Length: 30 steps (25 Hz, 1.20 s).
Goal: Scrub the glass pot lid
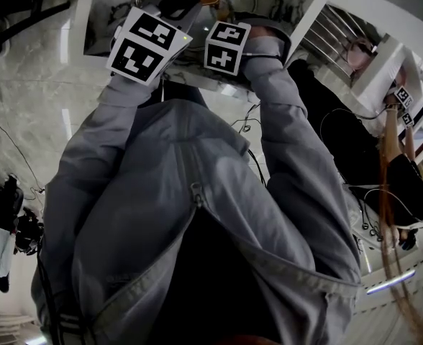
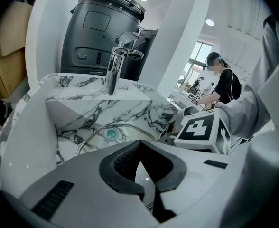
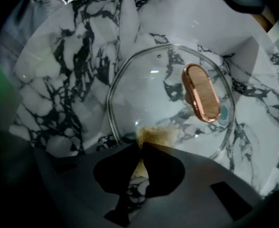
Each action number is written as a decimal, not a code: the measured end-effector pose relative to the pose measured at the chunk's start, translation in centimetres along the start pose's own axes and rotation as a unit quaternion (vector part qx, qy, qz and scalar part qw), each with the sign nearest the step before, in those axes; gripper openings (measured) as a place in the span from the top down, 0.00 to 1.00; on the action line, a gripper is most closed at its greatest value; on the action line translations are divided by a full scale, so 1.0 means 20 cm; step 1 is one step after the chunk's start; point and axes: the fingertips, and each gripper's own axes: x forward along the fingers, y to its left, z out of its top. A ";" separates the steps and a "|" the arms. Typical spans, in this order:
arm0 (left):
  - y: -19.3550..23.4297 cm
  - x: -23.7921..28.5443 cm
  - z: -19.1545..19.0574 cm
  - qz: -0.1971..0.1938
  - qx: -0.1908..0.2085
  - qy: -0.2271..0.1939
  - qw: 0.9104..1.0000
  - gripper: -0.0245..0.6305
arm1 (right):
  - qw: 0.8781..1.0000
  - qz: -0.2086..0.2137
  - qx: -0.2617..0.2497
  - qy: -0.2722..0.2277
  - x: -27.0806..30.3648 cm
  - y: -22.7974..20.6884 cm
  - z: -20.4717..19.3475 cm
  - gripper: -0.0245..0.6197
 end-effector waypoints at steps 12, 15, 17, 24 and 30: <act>-0.14 -0.20 -0.07 0.003 0.009 -0.010 1.000 0.94 | 0.985 0.112 0.095 -0.085 -0.20 0.34 0.11 0.89; -0.17 -0.28 -0.07 0.004 0.013 -0.009 1.000 0.94 | 0.982 0.107 0.120 -0.101 -0.32 0.39 0.12 0.89; -0.18 -0.33 -0.06 0.006 0.025 -0.012 1.000 0.94 | 0.979 0.102 0.141 -0.109 -0.40 0.42 0.12 0.89; -0.29 -0.49 0.04 -0.001 0.064 -0.020 0.998 0.94 | 0.958 0.010 0.222 -0.179 -0.76 0.39 0.12 0.89; -0.40 -0.60 0.14 -0.007 0.087 -0.038 0.995 0.94 | 0.906 -0.112 0.306 -0.270 -1.12 0.32 0.03 0.89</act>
